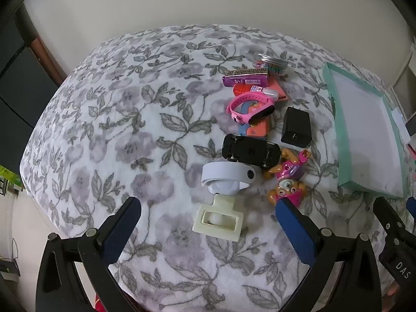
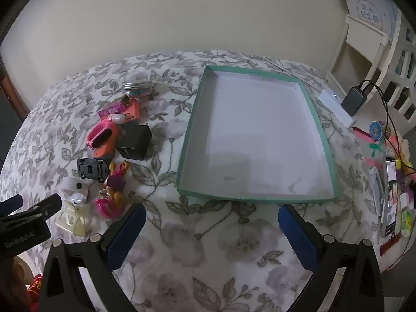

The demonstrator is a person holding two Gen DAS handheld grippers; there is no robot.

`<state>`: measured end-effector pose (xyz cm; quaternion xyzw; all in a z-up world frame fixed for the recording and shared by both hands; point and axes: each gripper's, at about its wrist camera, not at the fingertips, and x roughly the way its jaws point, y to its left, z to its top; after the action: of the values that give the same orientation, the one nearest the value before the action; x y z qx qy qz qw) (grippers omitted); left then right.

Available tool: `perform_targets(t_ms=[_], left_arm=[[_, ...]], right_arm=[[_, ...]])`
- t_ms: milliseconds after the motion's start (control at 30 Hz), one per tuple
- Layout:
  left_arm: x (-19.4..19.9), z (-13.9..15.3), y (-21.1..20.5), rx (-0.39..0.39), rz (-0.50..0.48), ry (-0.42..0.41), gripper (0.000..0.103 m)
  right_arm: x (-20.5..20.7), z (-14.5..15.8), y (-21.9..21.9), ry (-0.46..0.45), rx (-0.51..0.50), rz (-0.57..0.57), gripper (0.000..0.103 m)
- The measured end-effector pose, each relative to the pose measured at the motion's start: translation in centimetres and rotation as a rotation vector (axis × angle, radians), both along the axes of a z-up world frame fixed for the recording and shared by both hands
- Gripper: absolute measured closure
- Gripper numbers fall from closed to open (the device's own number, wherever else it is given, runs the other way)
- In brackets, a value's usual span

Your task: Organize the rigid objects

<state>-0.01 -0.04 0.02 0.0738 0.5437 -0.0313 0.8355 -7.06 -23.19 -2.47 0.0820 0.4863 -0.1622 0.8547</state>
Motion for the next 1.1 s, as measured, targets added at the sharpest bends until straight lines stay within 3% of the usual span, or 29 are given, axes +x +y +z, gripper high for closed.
perform_targets(t_ms=[1100], left_arm=[[-0.24, 0.15, -0.01, 0.004, 0.001, -0.003, 0.000]], right_arm=[[0.05, -0.28, -0.03, 0.005, 0.008, -0.001, 0.000]])
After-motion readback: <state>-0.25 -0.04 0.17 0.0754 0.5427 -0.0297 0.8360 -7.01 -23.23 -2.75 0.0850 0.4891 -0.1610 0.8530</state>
